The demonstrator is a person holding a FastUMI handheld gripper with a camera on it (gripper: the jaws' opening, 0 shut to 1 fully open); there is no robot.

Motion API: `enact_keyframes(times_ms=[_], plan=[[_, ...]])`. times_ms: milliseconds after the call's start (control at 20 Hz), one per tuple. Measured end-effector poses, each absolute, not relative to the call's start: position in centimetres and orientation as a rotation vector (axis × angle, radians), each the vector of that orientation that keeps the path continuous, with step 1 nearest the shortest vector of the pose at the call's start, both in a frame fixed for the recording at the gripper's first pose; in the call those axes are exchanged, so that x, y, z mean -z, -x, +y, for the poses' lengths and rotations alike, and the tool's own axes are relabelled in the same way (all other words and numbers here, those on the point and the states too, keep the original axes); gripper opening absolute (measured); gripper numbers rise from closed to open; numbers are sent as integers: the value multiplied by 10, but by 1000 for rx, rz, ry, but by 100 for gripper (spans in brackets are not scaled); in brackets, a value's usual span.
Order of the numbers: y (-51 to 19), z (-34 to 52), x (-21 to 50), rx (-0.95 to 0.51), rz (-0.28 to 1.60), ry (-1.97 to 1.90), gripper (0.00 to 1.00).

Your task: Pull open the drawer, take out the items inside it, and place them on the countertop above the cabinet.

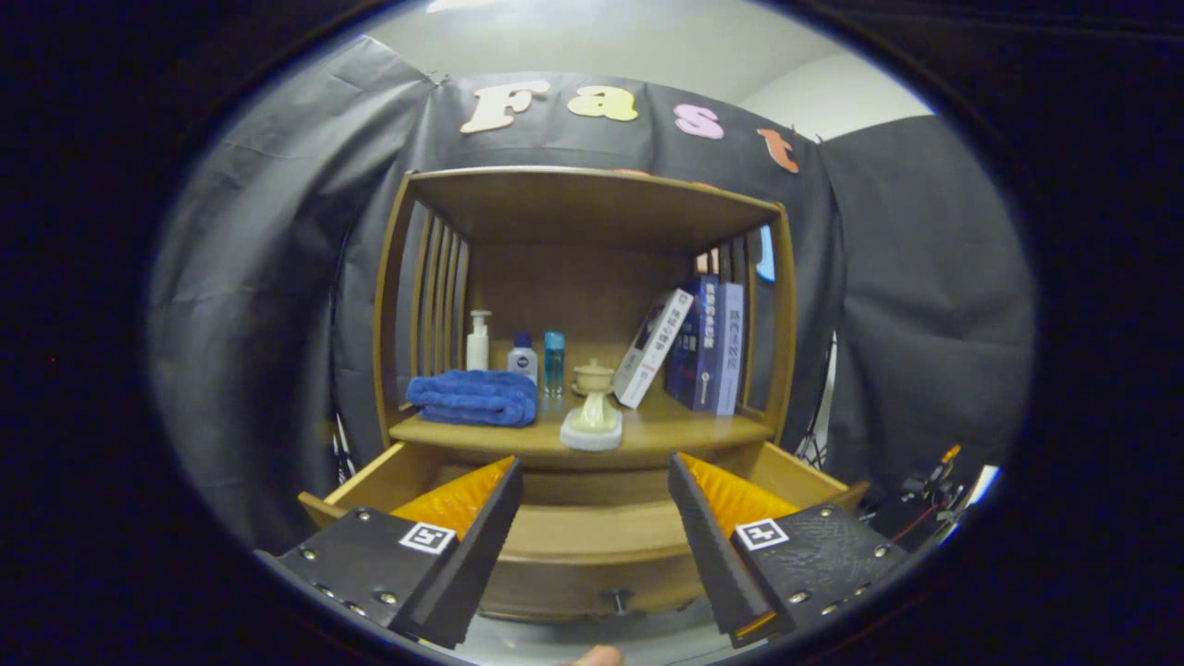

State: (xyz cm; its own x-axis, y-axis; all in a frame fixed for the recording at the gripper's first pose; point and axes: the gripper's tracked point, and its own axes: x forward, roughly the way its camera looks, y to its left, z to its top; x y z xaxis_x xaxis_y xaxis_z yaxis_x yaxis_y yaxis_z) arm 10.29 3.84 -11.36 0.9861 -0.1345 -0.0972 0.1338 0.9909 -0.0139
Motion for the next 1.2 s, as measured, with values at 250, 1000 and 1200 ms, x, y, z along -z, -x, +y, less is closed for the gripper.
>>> enact_keyframes(times_ms=[250,1000,1200], plan=[[-88,27,153,147,168,-32,95],[-99,27,194,77,217,-164,95],[-102,31,196,28,219,-172,95]])
